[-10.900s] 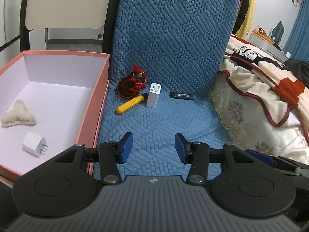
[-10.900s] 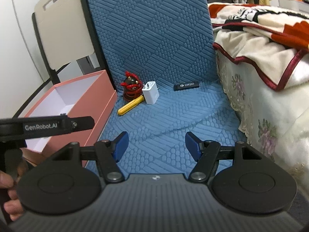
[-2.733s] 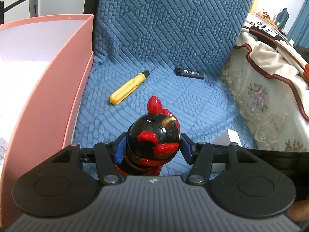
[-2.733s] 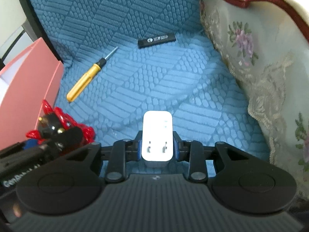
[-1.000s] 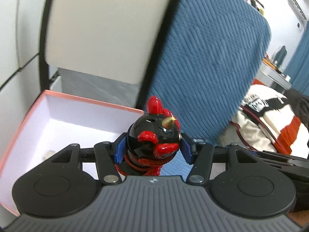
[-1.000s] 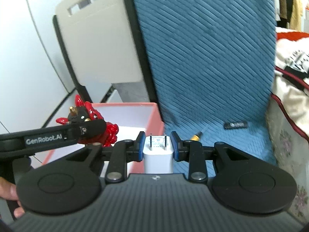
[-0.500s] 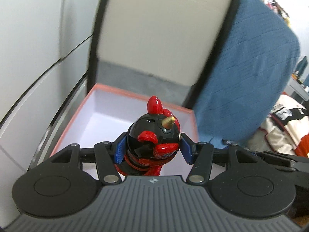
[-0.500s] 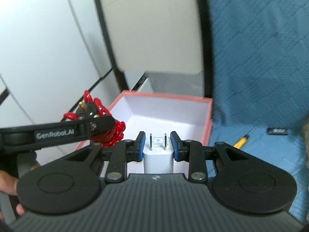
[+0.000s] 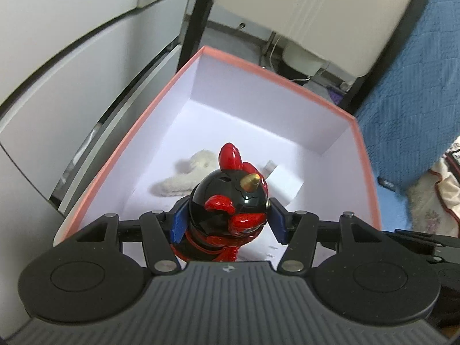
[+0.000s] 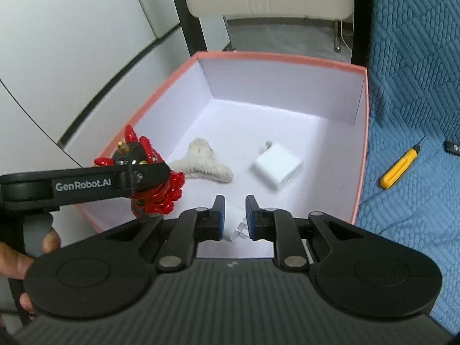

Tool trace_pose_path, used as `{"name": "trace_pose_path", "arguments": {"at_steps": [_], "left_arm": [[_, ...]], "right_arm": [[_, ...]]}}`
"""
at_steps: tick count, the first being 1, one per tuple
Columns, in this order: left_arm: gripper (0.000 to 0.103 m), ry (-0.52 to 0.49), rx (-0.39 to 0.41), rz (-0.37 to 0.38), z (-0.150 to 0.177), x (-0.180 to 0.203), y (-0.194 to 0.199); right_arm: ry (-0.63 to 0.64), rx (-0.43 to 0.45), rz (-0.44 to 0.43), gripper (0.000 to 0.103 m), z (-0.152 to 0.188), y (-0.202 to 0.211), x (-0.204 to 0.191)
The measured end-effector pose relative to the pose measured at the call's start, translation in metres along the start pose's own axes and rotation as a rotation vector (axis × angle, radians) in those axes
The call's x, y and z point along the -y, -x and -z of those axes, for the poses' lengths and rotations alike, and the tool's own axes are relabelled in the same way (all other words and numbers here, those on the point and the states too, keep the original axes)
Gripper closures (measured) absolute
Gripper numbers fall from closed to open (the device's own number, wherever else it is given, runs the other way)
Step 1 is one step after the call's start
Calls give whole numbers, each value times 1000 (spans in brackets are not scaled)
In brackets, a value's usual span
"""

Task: Organize rigid objects
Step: 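Carry figurine into pink box and open left gripper while right gripper releases charger there, then withdraw both open grippers from the pink box back over the cushion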

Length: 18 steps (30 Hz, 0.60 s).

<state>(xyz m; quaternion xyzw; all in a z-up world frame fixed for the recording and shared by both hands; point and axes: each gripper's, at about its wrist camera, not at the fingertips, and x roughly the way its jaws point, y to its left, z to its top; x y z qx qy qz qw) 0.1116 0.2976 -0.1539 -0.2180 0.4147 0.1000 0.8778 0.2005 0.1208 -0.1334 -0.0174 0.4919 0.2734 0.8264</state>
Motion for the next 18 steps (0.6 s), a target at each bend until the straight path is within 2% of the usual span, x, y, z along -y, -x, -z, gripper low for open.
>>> {"name": "trace_pose_path", "arguments": {"at_steps": [9,13,18], "left_arm": [[39,-10,26,-12,0,-9,1],[39,-14,58,4,0,-3,21],[39,-47,118,32,-3,17,46]], "right_arm": [[-2,-9,-2,84,1,-3,2],[11,28,-1,84,-4,10,0],[29,118,-6,84,-9,43,0]]}}
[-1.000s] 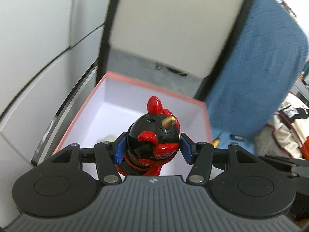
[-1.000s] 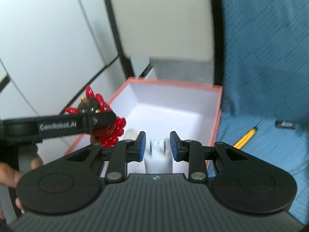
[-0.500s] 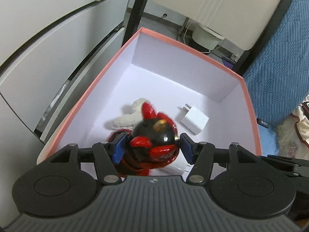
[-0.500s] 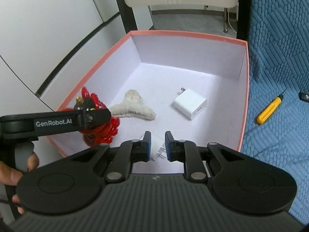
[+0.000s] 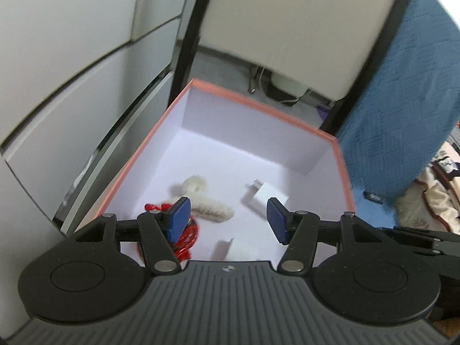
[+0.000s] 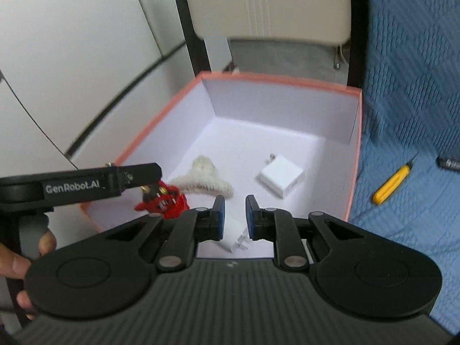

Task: Organize rigid objects
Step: 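Withdraw both open grippers from the pink box back over the cushion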

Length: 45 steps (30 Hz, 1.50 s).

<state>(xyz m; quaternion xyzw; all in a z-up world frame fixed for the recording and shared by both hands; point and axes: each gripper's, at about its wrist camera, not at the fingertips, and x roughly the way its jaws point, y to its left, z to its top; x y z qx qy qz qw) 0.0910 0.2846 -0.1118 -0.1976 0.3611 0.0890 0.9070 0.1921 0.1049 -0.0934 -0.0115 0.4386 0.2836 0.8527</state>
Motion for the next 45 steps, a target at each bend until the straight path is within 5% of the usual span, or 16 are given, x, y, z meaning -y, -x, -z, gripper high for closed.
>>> {"name": "trace_pose_path", "arguments": {"at_steps": [9,19,45], "left_arm": [[39,-51,100,56,0,50,44],[39,-109,117,134,21,105,54],[39,-230,56,238,96,209,22]], "right_arm": [[-9,118,33,84,-1,63,19],[-30,192,95,84,18,108,49],[-139,192,246,84,96,144,142]]}}
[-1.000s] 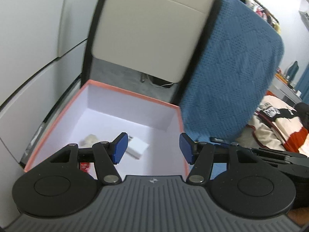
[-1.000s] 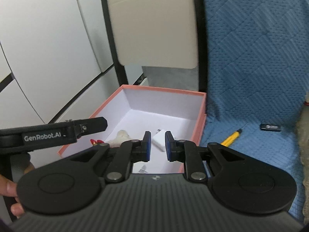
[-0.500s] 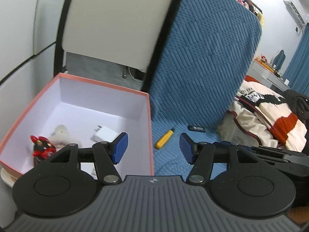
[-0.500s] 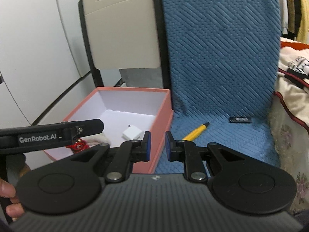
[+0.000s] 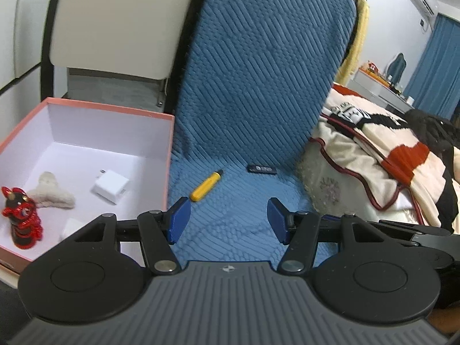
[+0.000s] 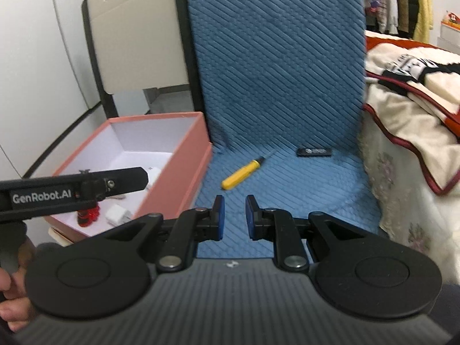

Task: Organize rigid objects
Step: 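Withdraw both open grippers from the pink box back over the cushion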

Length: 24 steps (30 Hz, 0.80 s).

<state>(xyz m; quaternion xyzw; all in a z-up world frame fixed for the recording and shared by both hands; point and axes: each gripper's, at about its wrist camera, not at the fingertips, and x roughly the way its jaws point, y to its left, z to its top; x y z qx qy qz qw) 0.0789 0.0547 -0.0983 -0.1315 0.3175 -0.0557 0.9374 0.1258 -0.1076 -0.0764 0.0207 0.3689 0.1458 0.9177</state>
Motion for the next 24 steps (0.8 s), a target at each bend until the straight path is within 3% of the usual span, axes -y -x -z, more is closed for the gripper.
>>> {"name": "trace_pose_path", "arguments": {"at_steps": [13,24], "left_arm": [[39,-37,-44,-11,20,26,-40],[39,-82,-54,-48,11,22,-93]], "right_arm": [[-36,-16,91,84,31,-4,41],[-104,7,85,83,25,-25,59]]}}
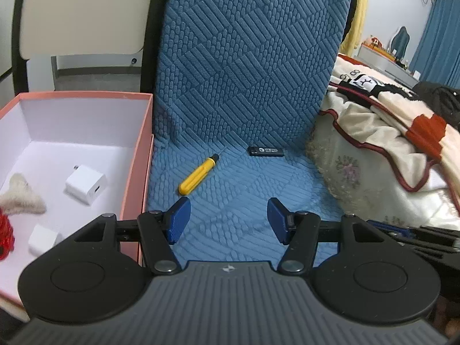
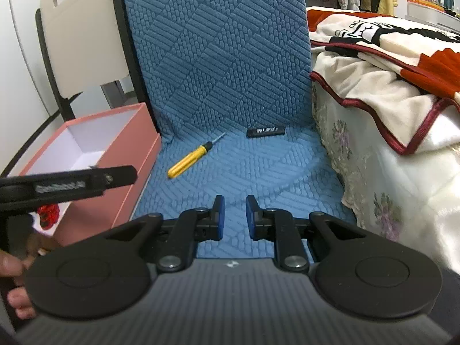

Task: Organize rigid objects
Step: 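Withdraw both open grippers from the pink box back over the cushion, then move left gripper to yellow screwdriver while right gripper approaches black USB stick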

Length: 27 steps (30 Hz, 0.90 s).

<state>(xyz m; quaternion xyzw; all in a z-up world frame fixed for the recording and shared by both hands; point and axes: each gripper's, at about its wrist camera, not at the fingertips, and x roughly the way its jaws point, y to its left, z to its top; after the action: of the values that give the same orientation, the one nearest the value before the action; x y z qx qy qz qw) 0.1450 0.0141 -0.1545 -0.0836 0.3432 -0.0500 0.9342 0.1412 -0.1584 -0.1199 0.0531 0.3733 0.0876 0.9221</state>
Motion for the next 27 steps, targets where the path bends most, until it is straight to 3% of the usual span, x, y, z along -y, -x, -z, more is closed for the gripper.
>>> {"name": "trace_pose_path", "arguments": {"at_steps": [6,10,14,19,22,27], "left_arm": [[39,-82,-29,-64,-11,-1,-49],[39,-31,-69,-39,-19,-9,-81],[37,-62,-88,-54,-26,-4,-105],[37,-54,-108,-33,-41,-3,-130],[37,-85,-116,-61,-46,0,-148],[38,-80,-159,-64,-51,-2,-175]], "right_arm": [[-37,-8,-19,83,-10,-22,8],[-64,4,-43,81,-21,-36,16],[-79,20,-59,80,-33,-48,26],[-80,14,-52,72,-47,-73,38],[-73,-10,-60,67,-57,-94,45],[-24,-61,-52,64,-75,-133,48]]}}
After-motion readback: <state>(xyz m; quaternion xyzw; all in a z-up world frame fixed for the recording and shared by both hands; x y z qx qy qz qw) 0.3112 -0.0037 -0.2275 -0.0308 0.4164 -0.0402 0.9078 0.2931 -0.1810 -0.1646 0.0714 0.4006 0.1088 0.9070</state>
